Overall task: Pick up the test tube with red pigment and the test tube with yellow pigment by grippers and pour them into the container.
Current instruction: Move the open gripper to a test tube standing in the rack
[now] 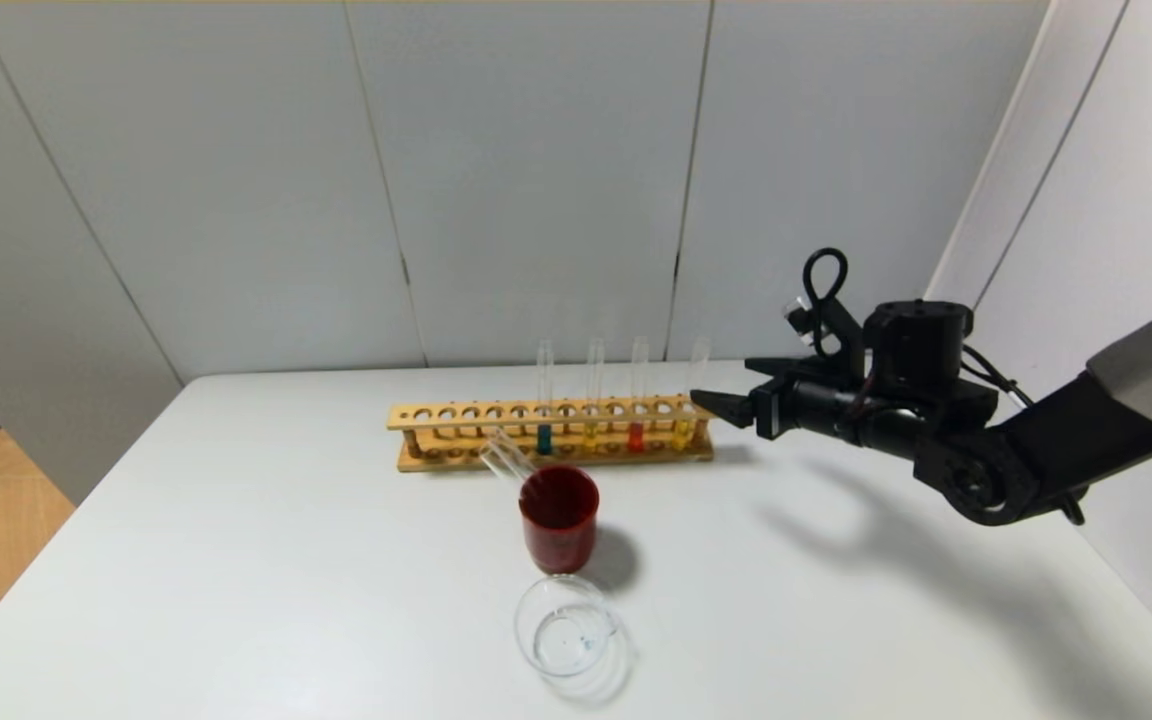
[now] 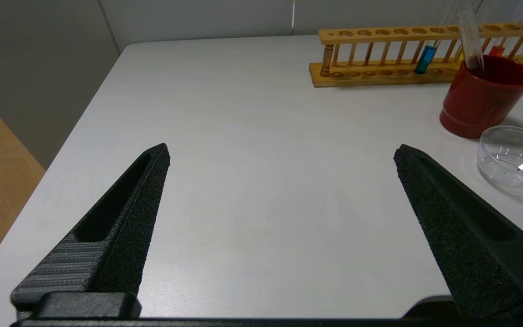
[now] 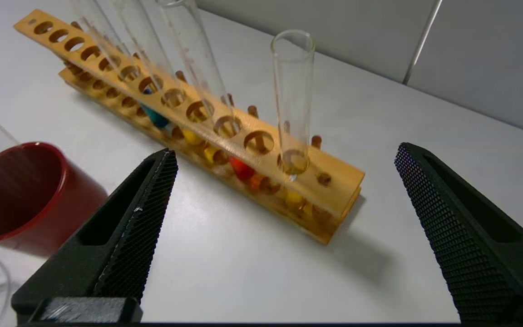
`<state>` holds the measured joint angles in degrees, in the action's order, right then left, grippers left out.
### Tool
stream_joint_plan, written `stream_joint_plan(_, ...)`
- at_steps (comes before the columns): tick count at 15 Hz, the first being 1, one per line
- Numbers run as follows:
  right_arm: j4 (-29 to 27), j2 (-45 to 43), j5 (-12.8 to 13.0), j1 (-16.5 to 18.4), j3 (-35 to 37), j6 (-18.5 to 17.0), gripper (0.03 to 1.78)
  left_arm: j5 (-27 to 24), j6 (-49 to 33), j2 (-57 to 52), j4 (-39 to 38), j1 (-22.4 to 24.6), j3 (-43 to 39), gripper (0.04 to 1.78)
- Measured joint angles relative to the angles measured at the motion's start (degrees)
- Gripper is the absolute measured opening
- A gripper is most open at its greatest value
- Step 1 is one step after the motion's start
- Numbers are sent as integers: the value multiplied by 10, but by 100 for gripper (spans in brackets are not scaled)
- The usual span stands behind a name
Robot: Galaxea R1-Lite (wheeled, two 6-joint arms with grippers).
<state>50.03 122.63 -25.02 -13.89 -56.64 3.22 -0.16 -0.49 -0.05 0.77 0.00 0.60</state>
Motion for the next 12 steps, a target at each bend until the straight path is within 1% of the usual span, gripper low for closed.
stream_joint_plan(3, 0, 36, 0, -6, -37, 0, 175, 0, 0, 0, 0, 0, 0, 175)
stream_joint_plan(6, -1, 63, 2, -14, -56, 3, 175, 0, 0, 0, 0, 0, 0, 175)
stream_joint_plan(12, -7, 97, 5, -16, -98, 8, 175, 0, 0, 0, 0, 0, 0, 175)
